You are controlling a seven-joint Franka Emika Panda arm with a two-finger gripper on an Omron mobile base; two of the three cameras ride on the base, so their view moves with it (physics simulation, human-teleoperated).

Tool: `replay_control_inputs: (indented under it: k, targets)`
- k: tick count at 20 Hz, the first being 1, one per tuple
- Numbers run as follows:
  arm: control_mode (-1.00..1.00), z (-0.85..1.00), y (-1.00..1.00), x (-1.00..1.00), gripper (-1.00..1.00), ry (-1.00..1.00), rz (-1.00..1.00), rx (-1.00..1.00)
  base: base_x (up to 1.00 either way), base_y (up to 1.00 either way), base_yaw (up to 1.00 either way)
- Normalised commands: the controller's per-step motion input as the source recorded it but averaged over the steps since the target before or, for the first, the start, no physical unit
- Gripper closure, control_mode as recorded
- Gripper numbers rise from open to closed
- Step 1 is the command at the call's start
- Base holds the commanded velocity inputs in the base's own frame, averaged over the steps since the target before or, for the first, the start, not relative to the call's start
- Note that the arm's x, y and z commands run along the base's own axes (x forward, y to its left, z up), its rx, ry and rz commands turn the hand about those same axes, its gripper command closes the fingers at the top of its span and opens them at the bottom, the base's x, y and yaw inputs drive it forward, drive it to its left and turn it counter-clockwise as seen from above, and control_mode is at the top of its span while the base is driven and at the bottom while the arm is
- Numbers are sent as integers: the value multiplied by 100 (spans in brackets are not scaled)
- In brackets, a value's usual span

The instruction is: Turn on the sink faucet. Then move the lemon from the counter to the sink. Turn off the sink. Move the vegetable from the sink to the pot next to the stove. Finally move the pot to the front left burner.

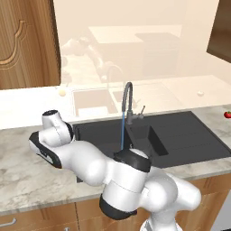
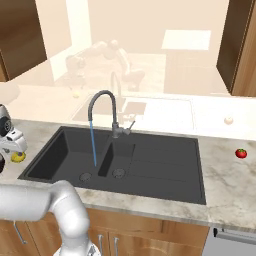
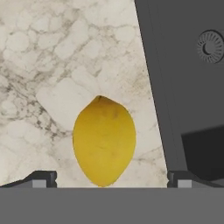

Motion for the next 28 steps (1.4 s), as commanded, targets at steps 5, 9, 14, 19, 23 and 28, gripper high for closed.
replay_control_inputs:
  k: [5,9,14,19,23,28]
  targets:
    - [-100,-8,-17,0,-100,0,0,0,0,0,0]
    - [-100,-11,-5,0,-100,0,0,0,0,0,0]
    - [-100,-7,3,0,-100,0,0,0,0,0,0]
    - [-100,-6,1,0,-100,-1,0,0,0,0,0]
    - [-100,-10,0,1,-100,-3,0,0,0,0,0]
    - [-100,-10,0,2,-100,-4,1,0,0,0,0]
